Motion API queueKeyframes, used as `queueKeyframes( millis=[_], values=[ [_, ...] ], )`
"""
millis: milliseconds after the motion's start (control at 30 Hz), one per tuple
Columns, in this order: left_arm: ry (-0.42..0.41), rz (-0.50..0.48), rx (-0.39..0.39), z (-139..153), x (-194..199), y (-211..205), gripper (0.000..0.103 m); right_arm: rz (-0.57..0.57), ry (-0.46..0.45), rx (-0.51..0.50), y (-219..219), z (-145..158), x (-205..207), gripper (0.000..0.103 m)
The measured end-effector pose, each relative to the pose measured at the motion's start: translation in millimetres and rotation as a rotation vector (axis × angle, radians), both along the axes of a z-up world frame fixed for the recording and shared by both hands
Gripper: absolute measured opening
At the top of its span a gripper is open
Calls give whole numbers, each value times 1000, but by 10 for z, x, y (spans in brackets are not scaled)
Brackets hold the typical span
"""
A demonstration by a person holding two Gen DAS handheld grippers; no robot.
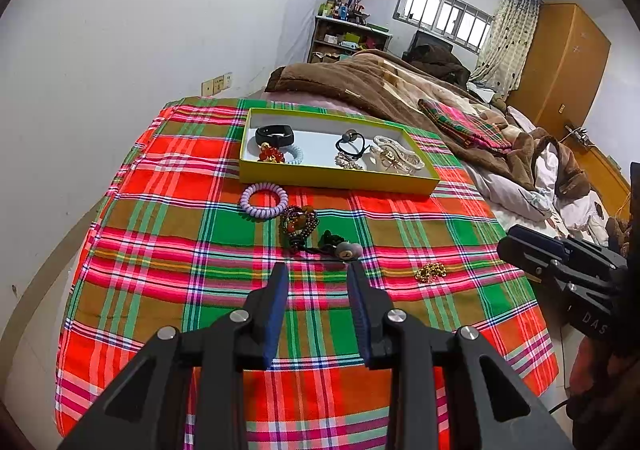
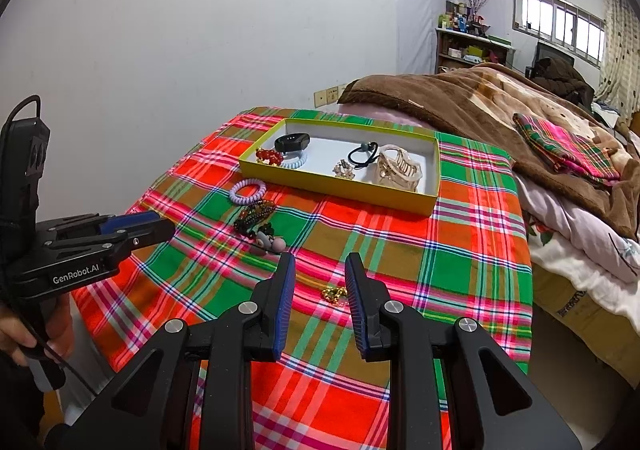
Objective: Organize jewelry
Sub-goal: 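Grasp the small gold ornament with the right gripper while the left gripper grasps the grey-bead pendant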
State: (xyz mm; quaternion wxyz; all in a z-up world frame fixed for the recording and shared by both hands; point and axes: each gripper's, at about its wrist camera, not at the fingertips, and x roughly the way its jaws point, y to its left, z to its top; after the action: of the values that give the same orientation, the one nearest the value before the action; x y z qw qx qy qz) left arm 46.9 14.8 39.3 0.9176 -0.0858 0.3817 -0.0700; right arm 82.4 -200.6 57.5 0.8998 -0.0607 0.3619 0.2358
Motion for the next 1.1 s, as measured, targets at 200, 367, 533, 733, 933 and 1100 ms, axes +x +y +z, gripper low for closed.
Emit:
queueKeyframes(
  millis=[200, 367, 533, 733, 933, 1100],
  values=[
    [15, -2, -7, -35, 63, -5, 32, -5, 15, -8, -2, -67, 66, 26],
    [31, -10, -7, -90, 132, -20, 32, -12, 37, -12, -45, -159, 134, 33],
    [56, -14, -10, -168, 217, -22, 32, -19, 64, -15, -78, -260, 214, 34],
    [77, -38, -22, -249, 299, -63, 32, -17, 116, -21, -101, -444, 309, 35],
    [81, -44, -41, -277, 347, -41, 32, 4, 170, -32, -69, -660, 385, 35],
    [81, -50, -53, -288, 377, -32, 33, 10, 189, -42, -53, -782, 443, 35]
  ],
)
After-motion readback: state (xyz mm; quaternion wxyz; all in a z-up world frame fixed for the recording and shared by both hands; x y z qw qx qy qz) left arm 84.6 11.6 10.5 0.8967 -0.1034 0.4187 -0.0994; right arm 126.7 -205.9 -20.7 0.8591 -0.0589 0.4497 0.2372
